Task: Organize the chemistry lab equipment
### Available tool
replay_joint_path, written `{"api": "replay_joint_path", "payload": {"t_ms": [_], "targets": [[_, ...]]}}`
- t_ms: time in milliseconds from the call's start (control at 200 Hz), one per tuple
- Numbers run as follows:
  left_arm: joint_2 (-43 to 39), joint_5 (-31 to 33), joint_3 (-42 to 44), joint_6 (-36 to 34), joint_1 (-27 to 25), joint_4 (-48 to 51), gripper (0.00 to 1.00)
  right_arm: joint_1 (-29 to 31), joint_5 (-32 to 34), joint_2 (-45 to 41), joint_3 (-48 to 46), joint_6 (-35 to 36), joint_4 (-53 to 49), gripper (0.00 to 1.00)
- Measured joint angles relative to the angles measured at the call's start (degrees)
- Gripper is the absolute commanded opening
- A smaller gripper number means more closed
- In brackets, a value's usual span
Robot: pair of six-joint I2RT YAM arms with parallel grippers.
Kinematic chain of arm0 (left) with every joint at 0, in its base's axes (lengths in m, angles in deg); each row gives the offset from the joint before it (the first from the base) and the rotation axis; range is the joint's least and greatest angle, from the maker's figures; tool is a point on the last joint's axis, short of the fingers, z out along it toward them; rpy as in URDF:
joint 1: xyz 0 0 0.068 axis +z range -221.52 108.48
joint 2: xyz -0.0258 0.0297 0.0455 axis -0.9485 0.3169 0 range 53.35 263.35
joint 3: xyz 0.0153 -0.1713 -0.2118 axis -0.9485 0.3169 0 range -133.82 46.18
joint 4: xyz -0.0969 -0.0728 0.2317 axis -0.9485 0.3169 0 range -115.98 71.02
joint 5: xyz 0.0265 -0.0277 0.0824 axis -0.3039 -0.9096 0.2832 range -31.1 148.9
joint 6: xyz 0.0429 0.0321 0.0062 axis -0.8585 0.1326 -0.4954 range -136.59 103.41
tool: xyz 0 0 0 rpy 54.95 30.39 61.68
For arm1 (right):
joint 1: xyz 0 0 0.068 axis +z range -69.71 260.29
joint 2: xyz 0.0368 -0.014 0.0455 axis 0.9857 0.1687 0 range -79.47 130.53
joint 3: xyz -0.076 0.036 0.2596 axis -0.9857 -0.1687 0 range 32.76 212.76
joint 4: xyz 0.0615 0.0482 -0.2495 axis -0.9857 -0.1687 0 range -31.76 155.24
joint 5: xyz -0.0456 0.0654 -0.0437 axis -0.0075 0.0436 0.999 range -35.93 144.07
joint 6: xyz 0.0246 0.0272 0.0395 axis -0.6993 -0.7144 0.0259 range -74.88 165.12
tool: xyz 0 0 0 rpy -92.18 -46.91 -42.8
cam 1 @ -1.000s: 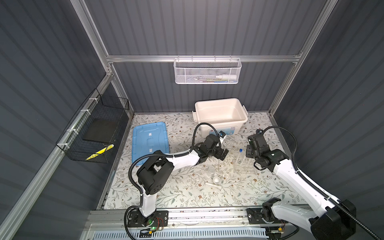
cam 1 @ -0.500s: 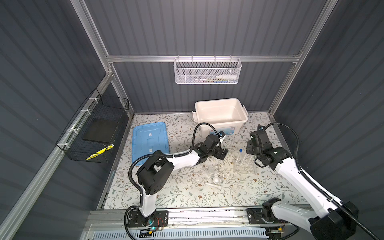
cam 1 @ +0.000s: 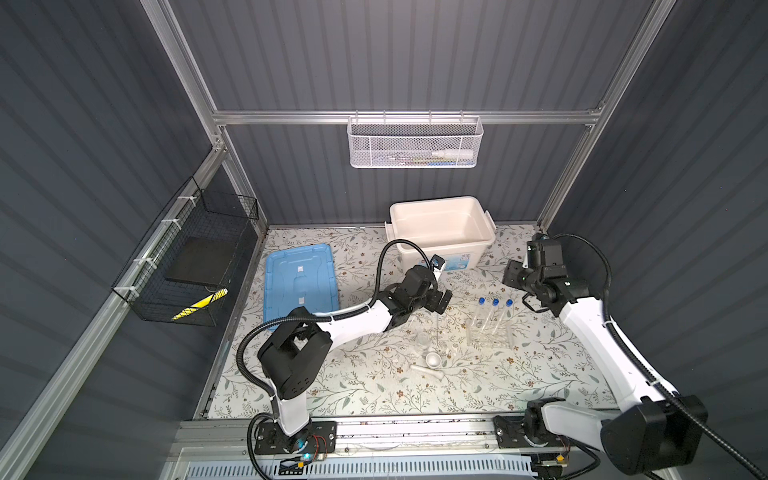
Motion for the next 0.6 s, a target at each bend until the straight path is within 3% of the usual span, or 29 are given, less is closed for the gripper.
{"api": "replay_joint_path", "payload": {"t_ms": [275,600], "targets": [[-5.9,6.1,3.3,1.6,2.3,0.6,1.0,-5.6,-10.5,11.6,8.6,2.0,3.5,0.71],[-10.9,11.3,4.3,3.6,7.2,4.0,1.0,-7.6,-19.6,28.6,24.6,4.3,3.7,0.69]]}}
